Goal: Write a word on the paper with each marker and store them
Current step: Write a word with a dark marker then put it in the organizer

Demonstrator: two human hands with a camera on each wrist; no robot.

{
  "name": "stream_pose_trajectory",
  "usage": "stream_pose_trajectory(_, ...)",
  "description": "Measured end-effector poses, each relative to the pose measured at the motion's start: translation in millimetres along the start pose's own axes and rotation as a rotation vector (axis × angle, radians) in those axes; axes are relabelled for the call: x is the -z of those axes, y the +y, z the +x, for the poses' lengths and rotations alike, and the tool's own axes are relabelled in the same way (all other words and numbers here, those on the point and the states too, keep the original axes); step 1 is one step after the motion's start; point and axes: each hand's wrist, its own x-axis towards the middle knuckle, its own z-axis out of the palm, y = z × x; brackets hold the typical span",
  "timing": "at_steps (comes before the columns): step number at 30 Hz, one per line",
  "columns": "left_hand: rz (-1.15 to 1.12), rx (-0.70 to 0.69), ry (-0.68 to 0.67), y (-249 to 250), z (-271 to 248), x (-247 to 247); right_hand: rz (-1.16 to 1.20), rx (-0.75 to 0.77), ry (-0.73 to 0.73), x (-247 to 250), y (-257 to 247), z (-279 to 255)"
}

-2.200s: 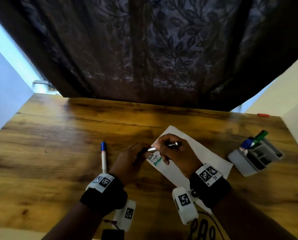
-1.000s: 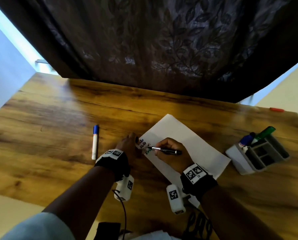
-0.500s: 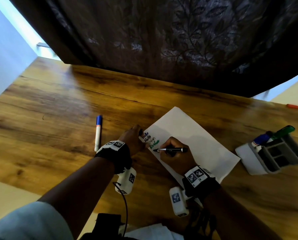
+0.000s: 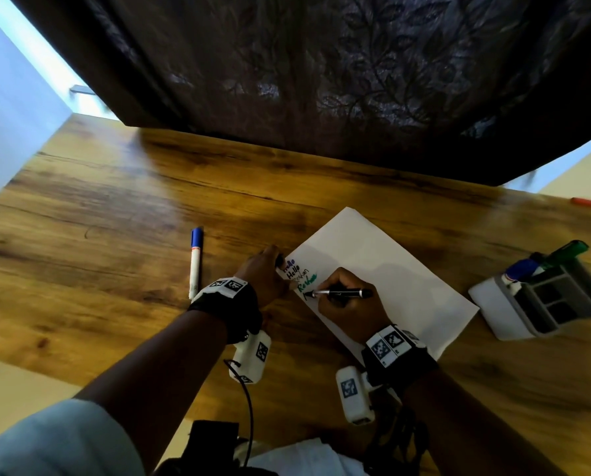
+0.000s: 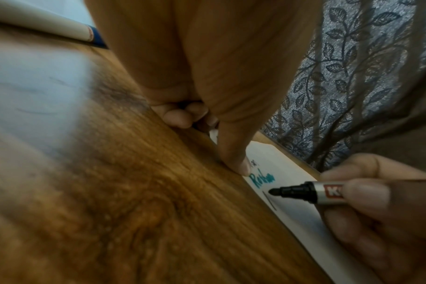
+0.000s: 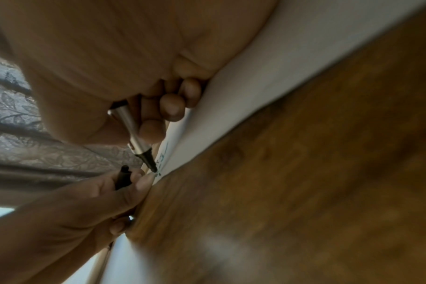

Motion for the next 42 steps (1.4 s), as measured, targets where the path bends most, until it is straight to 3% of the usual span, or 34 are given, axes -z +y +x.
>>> stream_pose_trajectory(10,-0.024,0.013,-0.007,-0.5,-0.8,-0.5,-0.008,0.04,0.012,-1.0,1.1,-2.4)
stream_pose_trajectory(15,-0.014,0.021,-0.01,-2.0,1.5,-0.7,0.005,-0.028,0.038,1.3,0.8,-2.2)
stream_pose_trajectory(42,-0.027,0.009,0.002,-3.3,1.3,-2.2,-0.026,-0.057,0.04,3.4,3.5,0.8)
